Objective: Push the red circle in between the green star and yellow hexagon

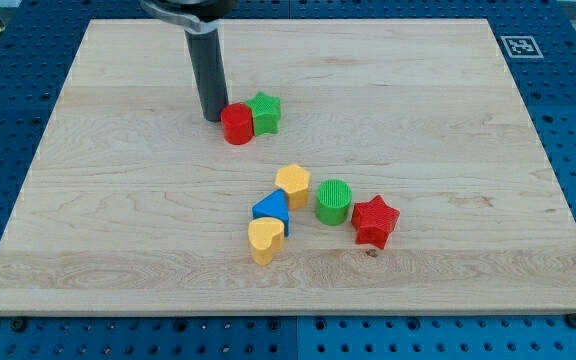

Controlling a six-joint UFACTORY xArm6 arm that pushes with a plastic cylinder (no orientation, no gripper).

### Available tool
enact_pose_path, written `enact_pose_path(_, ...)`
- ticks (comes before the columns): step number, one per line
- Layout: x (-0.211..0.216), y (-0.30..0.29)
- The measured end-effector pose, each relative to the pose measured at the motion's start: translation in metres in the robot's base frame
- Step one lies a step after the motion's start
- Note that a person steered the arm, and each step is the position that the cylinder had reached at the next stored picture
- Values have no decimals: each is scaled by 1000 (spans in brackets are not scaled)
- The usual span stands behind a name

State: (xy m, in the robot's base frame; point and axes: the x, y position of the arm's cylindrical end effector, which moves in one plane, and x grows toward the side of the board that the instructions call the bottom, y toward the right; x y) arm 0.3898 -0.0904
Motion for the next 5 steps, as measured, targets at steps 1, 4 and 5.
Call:
enact_pose_path(1, 11, 5)
enact_pose_path(4, 42, 21)
enact_pose_path(5, 42, 21)
